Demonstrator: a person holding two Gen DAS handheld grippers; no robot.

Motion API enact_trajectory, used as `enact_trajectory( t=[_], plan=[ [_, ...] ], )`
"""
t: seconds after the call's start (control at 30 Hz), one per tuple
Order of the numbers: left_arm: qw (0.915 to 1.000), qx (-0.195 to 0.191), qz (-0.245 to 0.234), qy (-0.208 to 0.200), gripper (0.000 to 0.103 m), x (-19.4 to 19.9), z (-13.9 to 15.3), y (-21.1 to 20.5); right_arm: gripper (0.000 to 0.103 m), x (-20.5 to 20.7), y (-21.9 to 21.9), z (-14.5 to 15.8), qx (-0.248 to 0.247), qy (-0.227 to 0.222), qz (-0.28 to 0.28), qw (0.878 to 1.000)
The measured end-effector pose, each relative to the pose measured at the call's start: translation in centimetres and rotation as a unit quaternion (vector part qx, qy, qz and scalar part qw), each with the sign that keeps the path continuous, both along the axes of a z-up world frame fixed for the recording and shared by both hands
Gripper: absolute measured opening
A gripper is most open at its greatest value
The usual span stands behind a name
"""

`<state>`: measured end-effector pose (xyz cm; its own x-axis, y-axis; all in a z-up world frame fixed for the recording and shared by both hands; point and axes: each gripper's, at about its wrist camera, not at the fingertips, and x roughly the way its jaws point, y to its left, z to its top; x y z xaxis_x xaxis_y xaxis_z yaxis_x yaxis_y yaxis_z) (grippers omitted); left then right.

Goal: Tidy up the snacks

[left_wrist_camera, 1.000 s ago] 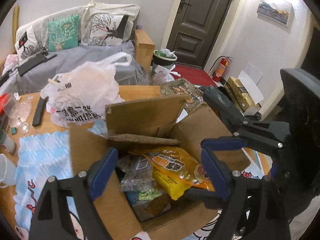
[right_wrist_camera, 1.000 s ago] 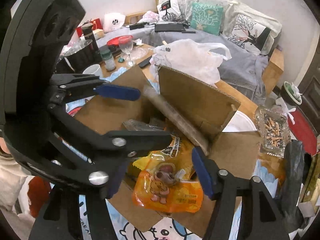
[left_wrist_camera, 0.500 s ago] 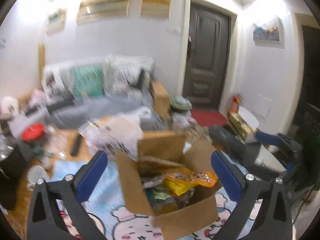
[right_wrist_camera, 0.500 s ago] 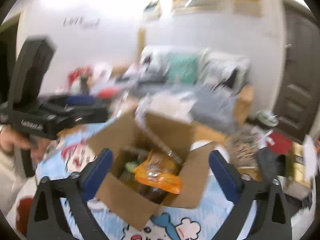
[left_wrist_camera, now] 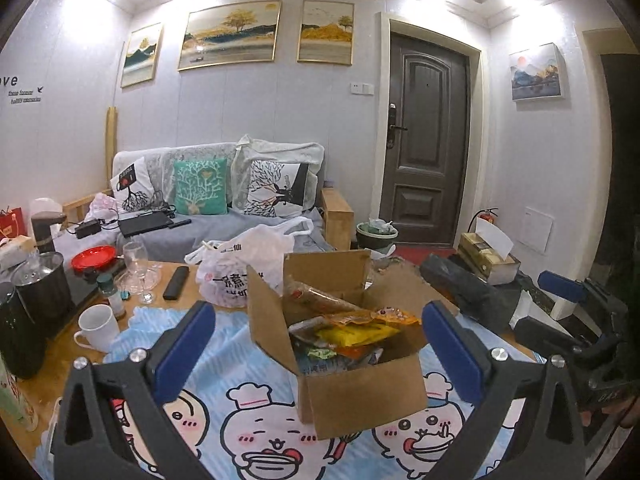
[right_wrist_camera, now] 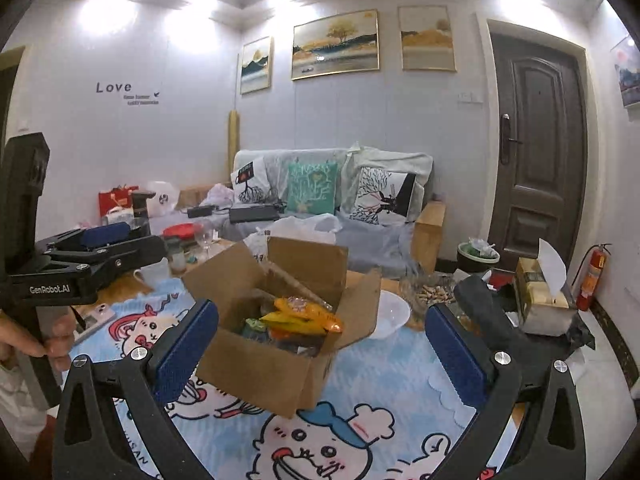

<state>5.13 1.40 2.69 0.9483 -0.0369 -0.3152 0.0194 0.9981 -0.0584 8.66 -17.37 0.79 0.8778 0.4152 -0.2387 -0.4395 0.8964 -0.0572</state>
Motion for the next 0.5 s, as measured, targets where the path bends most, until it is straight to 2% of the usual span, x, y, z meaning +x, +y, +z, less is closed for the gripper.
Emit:
enact_trajectory(
  t=[0.5],
  plan=[
    [0.9999,-0.009,-0.001,0.007,0.102,-0.53,0.10,-0.06,0.103,-0.49,-0.07,0.05,0.003,0.003,0.004,1.000]
  ],
)
